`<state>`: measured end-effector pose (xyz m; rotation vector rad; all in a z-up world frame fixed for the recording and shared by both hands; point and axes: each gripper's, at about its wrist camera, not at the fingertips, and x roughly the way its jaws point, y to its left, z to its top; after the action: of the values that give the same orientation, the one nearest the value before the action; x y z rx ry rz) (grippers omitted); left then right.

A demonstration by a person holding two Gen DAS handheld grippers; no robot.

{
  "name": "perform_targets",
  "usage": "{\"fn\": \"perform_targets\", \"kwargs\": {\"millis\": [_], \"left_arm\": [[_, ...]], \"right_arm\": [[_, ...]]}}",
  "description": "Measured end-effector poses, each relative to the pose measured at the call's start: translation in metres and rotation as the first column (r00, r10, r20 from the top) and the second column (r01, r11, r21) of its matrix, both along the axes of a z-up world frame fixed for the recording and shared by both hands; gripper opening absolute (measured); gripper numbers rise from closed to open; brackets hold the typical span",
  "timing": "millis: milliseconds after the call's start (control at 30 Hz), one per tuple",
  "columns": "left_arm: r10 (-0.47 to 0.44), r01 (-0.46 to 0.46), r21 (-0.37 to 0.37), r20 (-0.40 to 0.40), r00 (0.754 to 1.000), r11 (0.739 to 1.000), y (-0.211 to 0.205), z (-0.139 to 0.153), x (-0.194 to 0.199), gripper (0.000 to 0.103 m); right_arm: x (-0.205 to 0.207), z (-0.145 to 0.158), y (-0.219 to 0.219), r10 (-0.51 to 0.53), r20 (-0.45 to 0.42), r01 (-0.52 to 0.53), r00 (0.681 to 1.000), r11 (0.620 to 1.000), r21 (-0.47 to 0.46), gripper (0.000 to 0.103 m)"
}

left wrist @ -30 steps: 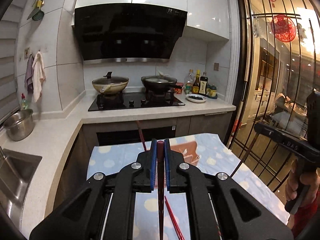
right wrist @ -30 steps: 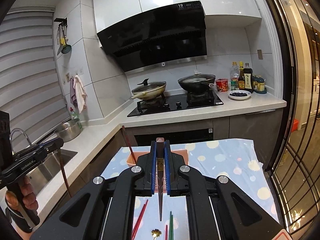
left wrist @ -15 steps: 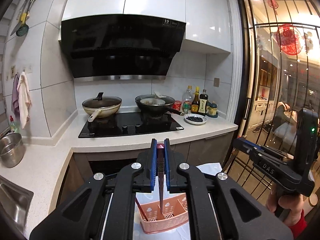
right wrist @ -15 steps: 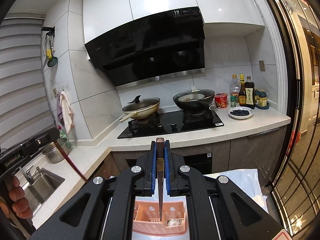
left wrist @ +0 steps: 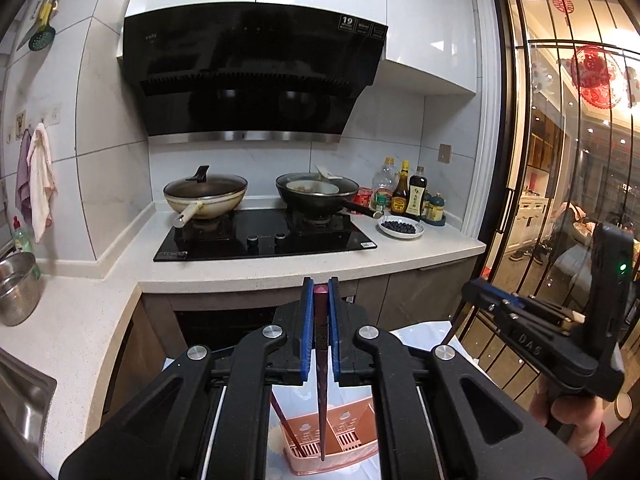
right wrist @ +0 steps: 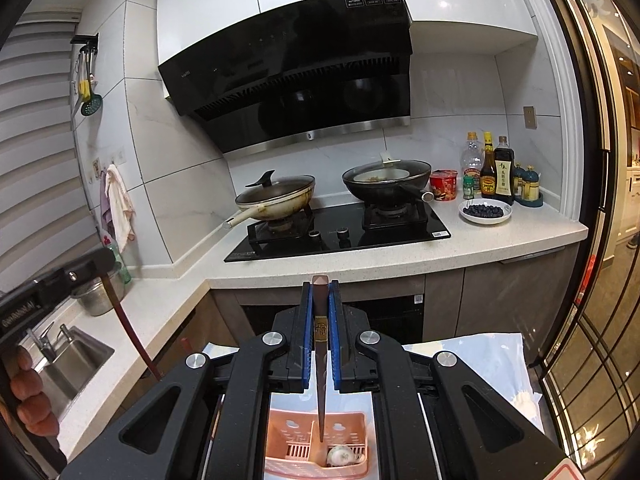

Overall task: Organize utensils
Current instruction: 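Lift both chopsticks and lower them into the pink holder, then open both tools to release the chopsticks into the holder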

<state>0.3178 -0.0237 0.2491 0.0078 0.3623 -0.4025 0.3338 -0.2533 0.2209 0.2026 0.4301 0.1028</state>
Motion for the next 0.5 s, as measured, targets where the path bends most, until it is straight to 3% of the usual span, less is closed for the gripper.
{"fn": "perform_targets", "kwargs": {"millis": [200, 500], "left_arm": [[0.004, -0.004, -0.009, -0.002, 1.000, 1.000, 0.003, -0.001, 0.007, 0.007], [0.026, -0.024, 0.019, -0.098, 0.995, 1.000, 0.001, -0.044, 0.026, 0.007]], "right_arm": [[0.004, -0.008, 0.003, 0.001, -0.007, -0.001, 1.000, 1.000, -0.011, 0.007], [0.017, -0.060, -0.001, -0.011, -0.120, 0.007, 0.993, 1.000, -0.029, 0.007]]}}
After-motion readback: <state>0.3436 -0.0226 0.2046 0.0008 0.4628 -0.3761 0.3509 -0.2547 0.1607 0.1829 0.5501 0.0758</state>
